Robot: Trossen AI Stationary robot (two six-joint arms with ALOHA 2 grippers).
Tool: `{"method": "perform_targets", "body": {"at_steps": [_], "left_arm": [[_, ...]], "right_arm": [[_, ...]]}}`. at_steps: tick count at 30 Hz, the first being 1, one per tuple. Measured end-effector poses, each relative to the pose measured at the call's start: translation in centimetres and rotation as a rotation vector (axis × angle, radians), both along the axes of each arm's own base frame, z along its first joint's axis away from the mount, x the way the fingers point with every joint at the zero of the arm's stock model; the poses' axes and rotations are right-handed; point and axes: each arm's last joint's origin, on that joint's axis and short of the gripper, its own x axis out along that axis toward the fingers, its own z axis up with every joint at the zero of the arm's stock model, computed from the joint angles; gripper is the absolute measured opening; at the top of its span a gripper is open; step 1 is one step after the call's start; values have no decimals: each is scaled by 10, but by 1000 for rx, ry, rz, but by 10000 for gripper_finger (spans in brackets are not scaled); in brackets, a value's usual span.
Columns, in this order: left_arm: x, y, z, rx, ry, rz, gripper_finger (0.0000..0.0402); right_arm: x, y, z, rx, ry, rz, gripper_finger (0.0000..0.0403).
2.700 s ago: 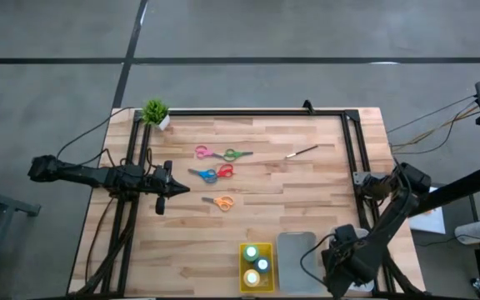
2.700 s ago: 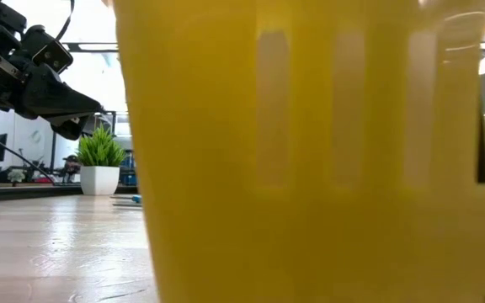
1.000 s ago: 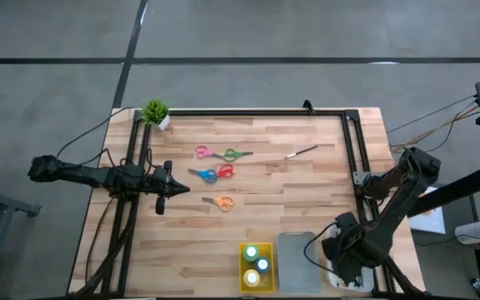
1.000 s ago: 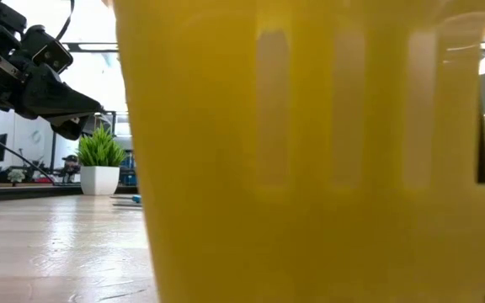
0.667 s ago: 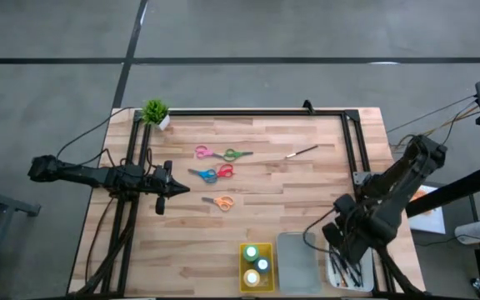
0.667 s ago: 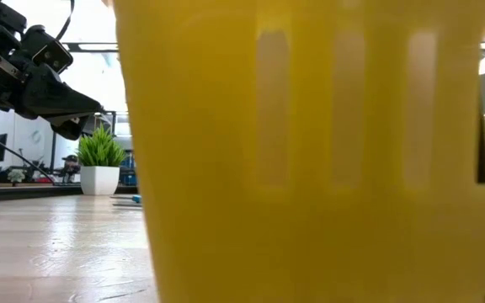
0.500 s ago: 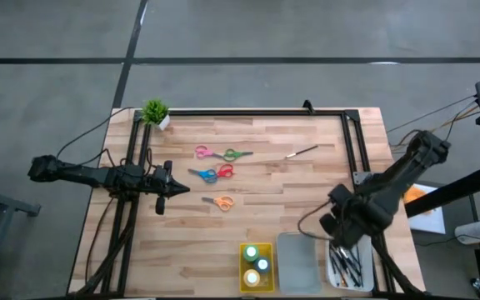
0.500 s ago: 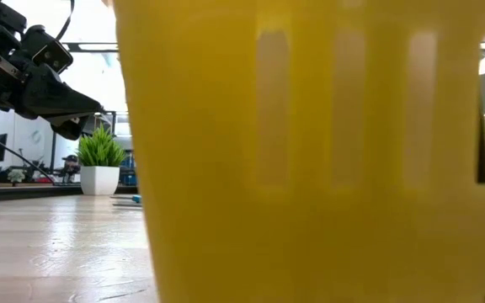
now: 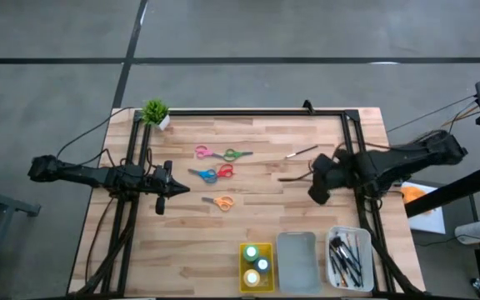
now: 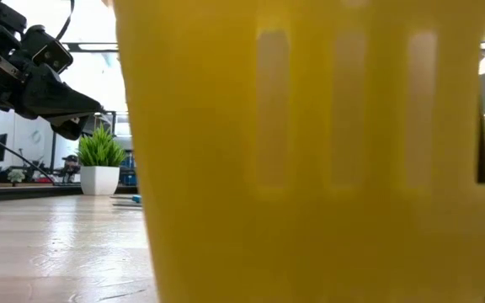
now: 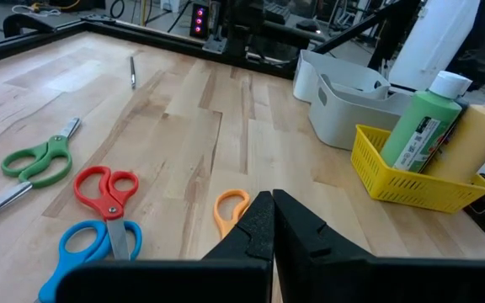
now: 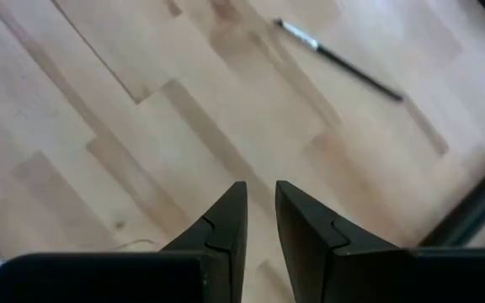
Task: Pick & Place Paint Supplies
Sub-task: Put the silver brush into the white bin
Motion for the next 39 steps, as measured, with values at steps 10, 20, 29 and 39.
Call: {"method": "perform_targets", "body": {"at_steps": [10,20,29,39], "left_arm": [[0,0,0,0,0,0,0],[0,0,0,0,0,0,0],[0,0,0,0,0,0,0],[0,0,0,0,0,0,0]], "right_arm": [[20,-61,-16,24,70,183,61],[44,-108,-37,-16,285,543,61],[71,-143,-56,14,397,644,61],[91,-163,-78,58,464,692,61]]}}
